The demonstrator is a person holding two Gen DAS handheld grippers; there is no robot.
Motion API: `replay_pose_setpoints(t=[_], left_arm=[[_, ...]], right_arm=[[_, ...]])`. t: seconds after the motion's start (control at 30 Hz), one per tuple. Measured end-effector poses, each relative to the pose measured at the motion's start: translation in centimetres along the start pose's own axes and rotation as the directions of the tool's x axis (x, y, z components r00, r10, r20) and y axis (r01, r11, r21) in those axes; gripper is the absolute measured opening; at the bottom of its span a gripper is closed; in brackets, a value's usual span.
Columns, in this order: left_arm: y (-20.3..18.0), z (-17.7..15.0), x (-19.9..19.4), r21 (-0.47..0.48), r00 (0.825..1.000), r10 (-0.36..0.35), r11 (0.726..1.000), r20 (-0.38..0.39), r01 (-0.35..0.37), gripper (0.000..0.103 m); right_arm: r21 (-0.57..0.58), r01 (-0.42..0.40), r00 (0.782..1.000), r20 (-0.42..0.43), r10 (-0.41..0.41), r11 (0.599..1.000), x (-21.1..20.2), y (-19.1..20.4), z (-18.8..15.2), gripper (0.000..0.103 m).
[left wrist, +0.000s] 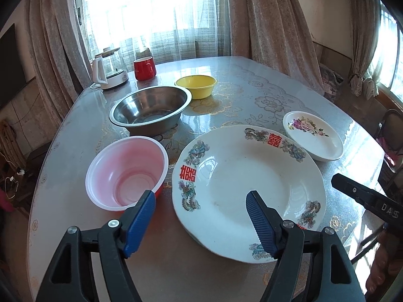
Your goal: Organize plates and bowls
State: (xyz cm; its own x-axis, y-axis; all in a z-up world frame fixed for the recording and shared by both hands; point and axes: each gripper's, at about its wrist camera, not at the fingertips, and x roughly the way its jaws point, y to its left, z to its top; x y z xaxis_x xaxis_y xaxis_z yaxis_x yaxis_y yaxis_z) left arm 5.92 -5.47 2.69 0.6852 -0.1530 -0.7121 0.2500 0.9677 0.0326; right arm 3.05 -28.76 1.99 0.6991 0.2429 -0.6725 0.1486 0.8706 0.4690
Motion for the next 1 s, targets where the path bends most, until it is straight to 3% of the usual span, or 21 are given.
replay_pose_setpoints(t=[0.53,0.77,1.0], left_arm=[[-3.5,0.9,0.6,0.044,0.992,-0.117,0.992,-0.04,0.119,0.08],[-5.0,2.0,1.1,0.067,0.989,-0.143,0.987,-0.049,0.146,0.081],[-6.0,4.0,2.3,0.097,0.992,-0.125,0.987,-0.036,0.128,0.082]], right_arm=[[0.064,0.066,0.998,0.002,-0.066,0.996,-0.1,-3.6,-0.3,0.033],[0.116,0.135,0.99,0.028,-0.139,0.984,0.0,-5.9,0.6,0.033],[0.118,0.204,0.972,0.097,-0.216,0.972,0.5,-7.2,2.9,0.033]])
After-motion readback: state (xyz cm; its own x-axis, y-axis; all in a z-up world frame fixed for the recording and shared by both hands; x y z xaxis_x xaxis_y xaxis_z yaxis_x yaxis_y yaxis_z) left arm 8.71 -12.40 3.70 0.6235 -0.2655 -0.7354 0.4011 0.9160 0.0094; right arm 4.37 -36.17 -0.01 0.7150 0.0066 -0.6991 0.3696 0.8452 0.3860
